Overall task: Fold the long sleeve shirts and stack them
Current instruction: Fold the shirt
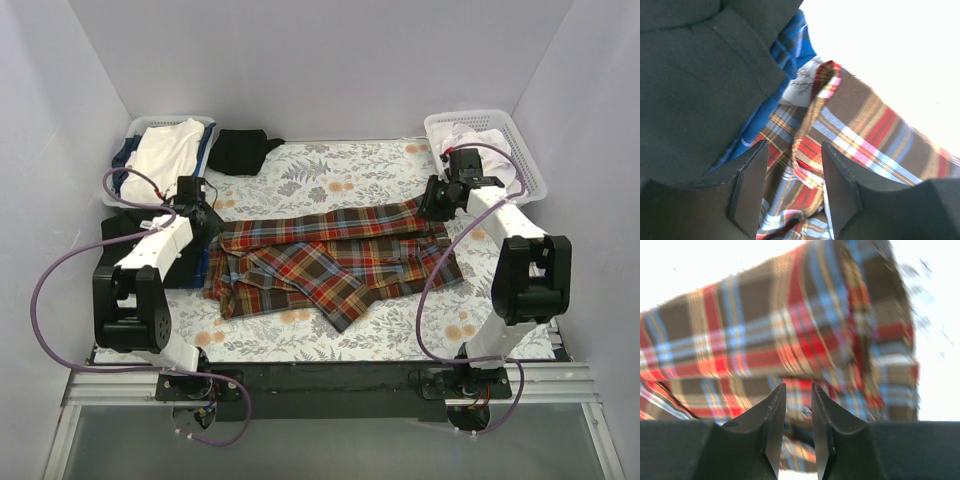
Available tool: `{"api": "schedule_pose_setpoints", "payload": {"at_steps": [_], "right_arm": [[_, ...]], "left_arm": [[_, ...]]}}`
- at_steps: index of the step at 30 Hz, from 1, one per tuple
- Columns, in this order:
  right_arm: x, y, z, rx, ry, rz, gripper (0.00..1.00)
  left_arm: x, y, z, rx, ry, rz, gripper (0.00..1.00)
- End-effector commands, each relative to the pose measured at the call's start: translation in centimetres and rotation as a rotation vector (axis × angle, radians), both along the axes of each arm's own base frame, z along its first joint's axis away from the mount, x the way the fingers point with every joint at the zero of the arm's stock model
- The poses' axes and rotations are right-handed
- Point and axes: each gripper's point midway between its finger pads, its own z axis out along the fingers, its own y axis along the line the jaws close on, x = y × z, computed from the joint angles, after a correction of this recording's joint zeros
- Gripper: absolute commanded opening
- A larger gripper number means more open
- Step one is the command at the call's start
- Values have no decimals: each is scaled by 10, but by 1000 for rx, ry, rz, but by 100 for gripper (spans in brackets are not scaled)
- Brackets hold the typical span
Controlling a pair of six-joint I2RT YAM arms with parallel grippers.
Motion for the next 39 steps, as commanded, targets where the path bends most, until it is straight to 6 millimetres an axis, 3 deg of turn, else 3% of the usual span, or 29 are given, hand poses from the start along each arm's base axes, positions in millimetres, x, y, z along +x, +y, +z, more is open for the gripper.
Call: {"api": "schedule_pose_setpoints", "payload": {"at_steps": [1, 2, 8, 15, 18, 22, 23, 25, 26, 29, 32, 33, 35, 39], "right_arm": [[36, 32, 3, 98, -43, 58, 33], [43, 35, 4, 100, -51, 62, 33], [58, 37, -43, 97, 31, 43, 32], [37, 9, -81, -22, 156, -35, 29], [34, -6, -81, -89, 175, -79, 28], [44, -18, -53, -156, 115, -120, 28], [50, -13, -31, -165, 51, -92, 28], [53, -1, -7, -169, -18, -37, 30], [53, 15, 14, -161, -75, 17, 32], [31, 57, 41, -144, -134, 177, 39], [-13, 103, 38, -82, -107, 342, 45], [-32, 113, 26, -58, -64, 392, 45], [-64, 137, 22, -40, -41, 492, 46], [-121, 162, 3, -44, 21, 659, 50]], "left_arm": [[21, -1, 48, -4, -155, -18, 46], [23, -3, 49, -13, -160, -23, 46], [41, -27, 40, -115, -184, -107, 48], [53, -50, 12, -228, -136, -184, 48], [54, -58, -4, -250, -100, -215, 48], [47, -66, -29, -269, -32, -260, 48], [46, -68, -32, -271, -25, -270, 48], [43, -72, -36, -278, -14, -289, 48], [43, -72, -37, -279, -14, -293, 48], [44, -73, -34, -278, -24, -305, 49], [45, -76, -30, -286, -36, -326, 50], [46, -77, -29, -289, -36, -333, 50], [46, -78, -28, -294, -41, -341, 51], [47, -79, -29, -298, -39, -345, 51]]}}
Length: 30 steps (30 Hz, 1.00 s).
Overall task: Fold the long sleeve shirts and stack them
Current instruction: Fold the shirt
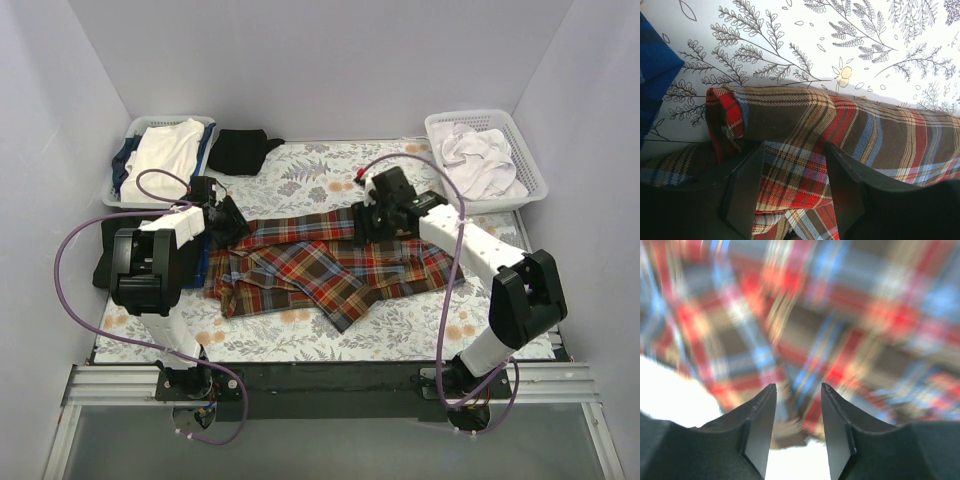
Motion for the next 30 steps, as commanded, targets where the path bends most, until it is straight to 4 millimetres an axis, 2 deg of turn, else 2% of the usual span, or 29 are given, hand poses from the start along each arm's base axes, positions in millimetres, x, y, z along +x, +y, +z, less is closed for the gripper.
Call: {"api": "schedule_pose_setpoints", "payload": {"at_steps": [1, 4, 7, 11, 18, 20, 24, 25, 27, 28, 30], "right_arm": [[-72, 10, -41, -69, 150, 186, 52], [-101, 13, -53, -99, 179, 274, 55], [-121, 15, -63, -133, 181, 335, 61], [-130, 9, -81, -185, 200, 345, 62], [-146, 15, -112, -210, 273, 395, 60], [-152, 17, -121, -232, 299, 413, 55], [-162, 13, -131, -268, 331, 421, 35], [-164, 12, -132, -276, 336, 416, 25], [-164, 7, -132, -301, 334, 401, 13], [-166, 2, -130, -315, 338, 393, 2], [-166, -5, -126, -344, 333, 366, 1]], "left_arm": [[9, -8, 15, -20, -46, -41, 51], [9, -8, 15, -17, -47, -44, 51], [9, -6, 15, -10, -45, -43, 51], [6, -5, 14, -4, -41, -43, 52], [2, -3, 11, 9, -30, -36, 52], [2, -2, 10, 11, -27, -35, 52], [2, -2, 10, 16, -27, -35, 52], [2, -2, 11, 17, -27, -35, 52], [3, -1, 13, 21, -32, -33, 53], [2, -1, 13, 22, -28, -33, 53], [5, 0, 20, 27, -42, -32, 55]]}}
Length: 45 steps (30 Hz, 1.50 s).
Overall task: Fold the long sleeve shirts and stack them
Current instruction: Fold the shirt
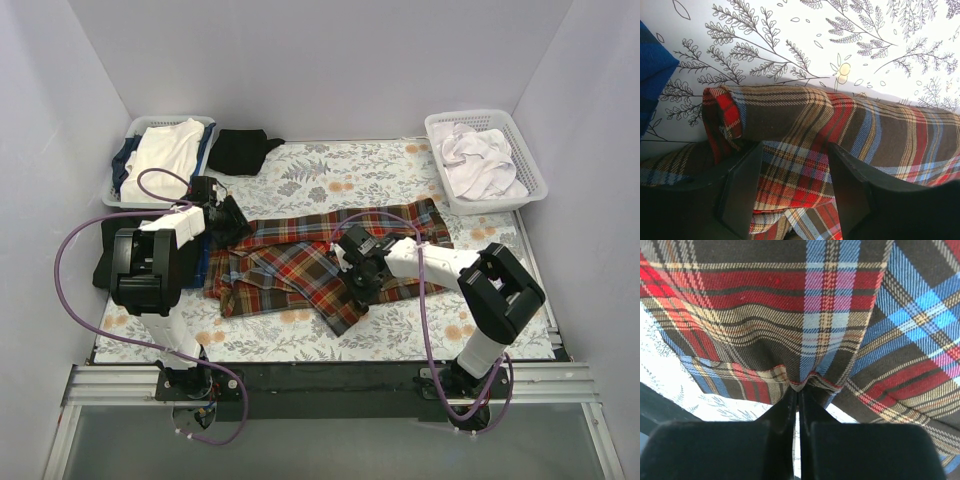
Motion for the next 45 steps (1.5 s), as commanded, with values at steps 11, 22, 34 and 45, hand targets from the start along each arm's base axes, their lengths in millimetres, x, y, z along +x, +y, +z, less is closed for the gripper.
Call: {"api": "schedule_pose_setpoints", "payload": {"at_steps": [11, 22, 34, 45], "right_arm": [[-40, -57, 83, -33, -66, -29, 1], [-36, -92, 170, 69, -318, -184, 1], [-97, -87, 204, 290, -157, -101, 1], [-119, -31, 238, 546, 24, 59, 1]], "left_arm": [[24, 12, 61, 75, -135, 22, 65], [19, 14, 55, 84, -125, 36, 66], [27, 9, 84, 58, -197, 15, 67], [21, -4, 96, 17, -223, -43, 67]]}}
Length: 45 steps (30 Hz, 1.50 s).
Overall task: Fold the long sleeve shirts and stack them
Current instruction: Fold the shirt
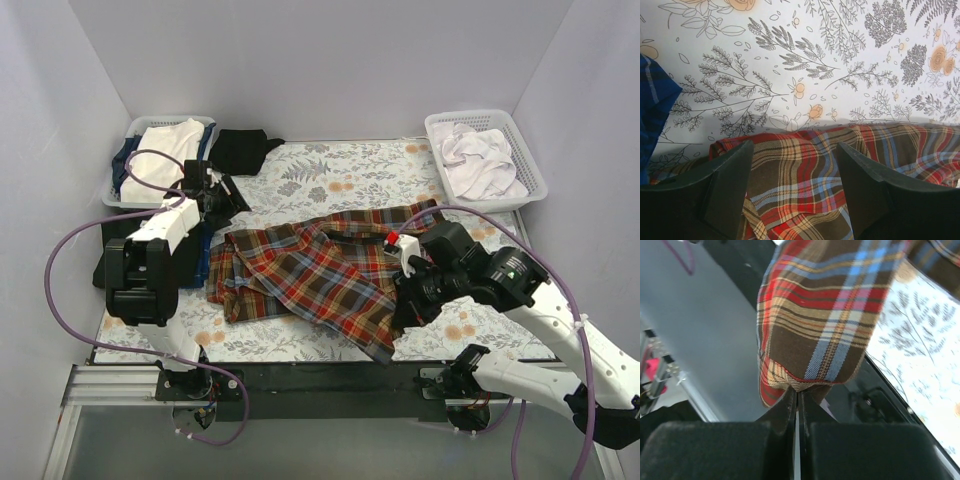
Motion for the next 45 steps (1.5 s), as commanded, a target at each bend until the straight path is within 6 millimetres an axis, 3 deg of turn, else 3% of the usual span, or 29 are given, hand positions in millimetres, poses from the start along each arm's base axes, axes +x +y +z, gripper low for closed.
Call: {"api": "schedule_pose_setpoints", "payload": {"at_steps": [1, 8, 9, 13, 22, 27, 35, 39, 40, 42, 45], "right_arm": [[2, 34, 34, 176, -8, 86, 1], [51, 49, 48, 157, -186, -5, 1], [55, 51, 48, 153, -197, -7, 1], [60, 55, 51, 152, -214, 0, 1], [66, 56, 50, 143, -234, -15, 1], [72, 55, 51, 142, -253, -41, 1], [76, 54, 47, 124, -259, -57, 1], [81, 55, 51, 123, -274, -74, 1], [81, 54, 53, 125, -279, -81, 1], [88, 53, 58, 124, -307, -112, 1], [102, 48, 69, 120, -364, -193, 1]], "left_arm": [[-8, -10, 37, -20, -85, -63, 67], [-75, -20, 27, -61, -18, -125, 64], [-88, -21, 23, -72, 3, -122, 63], [-109, -29, 13, -99, 37, -126, 60], [-118, -34, -14, -97, 105, -96, 50], [-124, -29, -32, -55, 158, -68, 50], [-118, -29, -48, -23, 188, -41, 52], [-109, -33, -51, -22, 176, -18, 37], [-105, -33, -49, -25, 169, -11, 21], [-102, -34, -45, -24, 161, -11, 3], [-102, -33, -40, -11, 163, -24, 0]]}}
